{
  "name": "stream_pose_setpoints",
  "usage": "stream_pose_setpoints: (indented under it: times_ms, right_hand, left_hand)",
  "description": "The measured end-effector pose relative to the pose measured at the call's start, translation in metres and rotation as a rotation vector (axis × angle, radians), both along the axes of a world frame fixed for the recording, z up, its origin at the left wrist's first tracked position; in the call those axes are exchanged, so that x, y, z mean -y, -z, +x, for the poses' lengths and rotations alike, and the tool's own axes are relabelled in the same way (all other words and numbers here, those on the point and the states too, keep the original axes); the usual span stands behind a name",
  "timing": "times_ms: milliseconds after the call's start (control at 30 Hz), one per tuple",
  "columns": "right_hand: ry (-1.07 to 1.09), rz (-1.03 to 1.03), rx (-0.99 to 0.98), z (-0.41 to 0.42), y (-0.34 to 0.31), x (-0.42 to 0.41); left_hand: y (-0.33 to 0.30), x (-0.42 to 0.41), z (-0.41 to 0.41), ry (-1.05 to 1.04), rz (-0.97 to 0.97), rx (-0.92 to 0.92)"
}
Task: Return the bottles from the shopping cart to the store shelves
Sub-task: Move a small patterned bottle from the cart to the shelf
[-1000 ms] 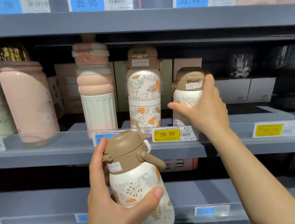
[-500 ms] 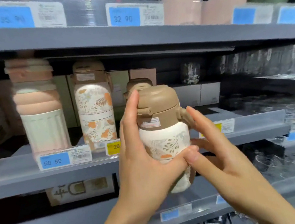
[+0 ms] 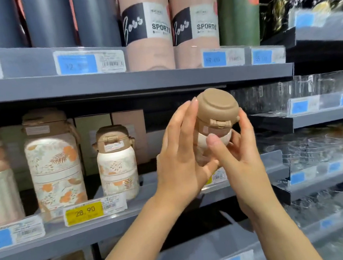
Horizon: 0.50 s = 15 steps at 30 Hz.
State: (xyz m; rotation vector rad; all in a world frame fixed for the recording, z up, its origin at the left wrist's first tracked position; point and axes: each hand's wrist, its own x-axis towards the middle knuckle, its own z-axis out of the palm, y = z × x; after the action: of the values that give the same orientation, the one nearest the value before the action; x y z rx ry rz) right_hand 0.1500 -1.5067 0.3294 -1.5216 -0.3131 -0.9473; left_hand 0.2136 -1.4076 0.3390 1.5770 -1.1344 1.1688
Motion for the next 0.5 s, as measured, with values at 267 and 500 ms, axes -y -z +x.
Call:
stream_pose_setpoints:
  times_ms: [267,500]
  right_hand:
    - [0.076,0.166,0.079,0.038,-0.008,0.03]
    - [0.056,0.091,-0.013,0.071,-0.012,0.028]
  left_hand:
    - [-0.003,0.003,0.012,0.163,0.196,-0.013]
    - [0.073,-0.052,0.017,-0.335,0.117,-0.04]
